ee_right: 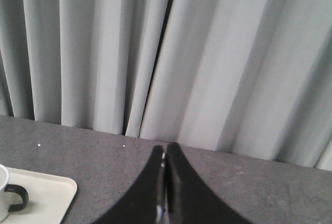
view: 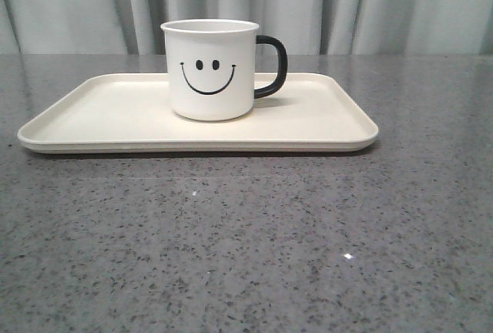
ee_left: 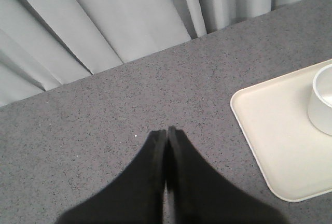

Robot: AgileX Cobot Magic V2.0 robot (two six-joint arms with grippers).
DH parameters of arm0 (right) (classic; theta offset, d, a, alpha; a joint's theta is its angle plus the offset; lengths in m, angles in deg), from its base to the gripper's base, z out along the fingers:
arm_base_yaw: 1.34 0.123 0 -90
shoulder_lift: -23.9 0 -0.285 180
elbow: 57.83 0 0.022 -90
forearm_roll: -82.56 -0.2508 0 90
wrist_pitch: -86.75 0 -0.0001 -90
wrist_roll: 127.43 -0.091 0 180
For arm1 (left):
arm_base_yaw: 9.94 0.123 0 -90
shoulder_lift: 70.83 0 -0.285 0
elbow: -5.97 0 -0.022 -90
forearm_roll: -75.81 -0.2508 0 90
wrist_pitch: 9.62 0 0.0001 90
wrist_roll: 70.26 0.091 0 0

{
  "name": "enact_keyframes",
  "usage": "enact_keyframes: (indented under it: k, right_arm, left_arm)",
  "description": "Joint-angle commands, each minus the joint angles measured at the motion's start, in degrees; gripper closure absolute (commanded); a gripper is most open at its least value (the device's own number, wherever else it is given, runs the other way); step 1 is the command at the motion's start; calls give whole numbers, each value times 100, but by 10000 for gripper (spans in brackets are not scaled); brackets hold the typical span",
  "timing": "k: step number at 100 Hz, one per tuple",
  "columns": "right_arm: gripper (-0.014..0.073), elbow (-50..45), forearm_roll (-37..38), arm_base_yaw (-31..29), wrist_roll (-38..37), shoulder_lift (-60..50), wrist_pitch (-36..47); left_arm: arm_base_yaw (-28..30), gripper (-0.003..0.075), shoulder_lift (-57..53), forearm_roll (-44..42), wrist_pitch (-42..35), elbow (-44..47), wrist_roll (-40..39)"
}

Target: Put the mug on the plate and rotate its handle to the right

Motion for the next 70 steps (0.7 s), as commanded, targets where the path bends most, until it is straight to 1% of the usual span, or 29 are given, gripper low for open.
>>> enact_keyframes:
  k: [1, 25, 70]
  right_arm:
    - [708, -178, 225, -38, -36, -142, 457]
    - [708, -445, 225, -38, -36, -212, 427]
    - [708, -456, 225, -38, -36, -204, 427]
  left_arm:
    - [-34, 740, -18, -72, -135, -117, -61]
    - [-34, 740, -18, -72, -124, -117, -61]
    - [-34, 740, 314, -72, -138, -117, -61]
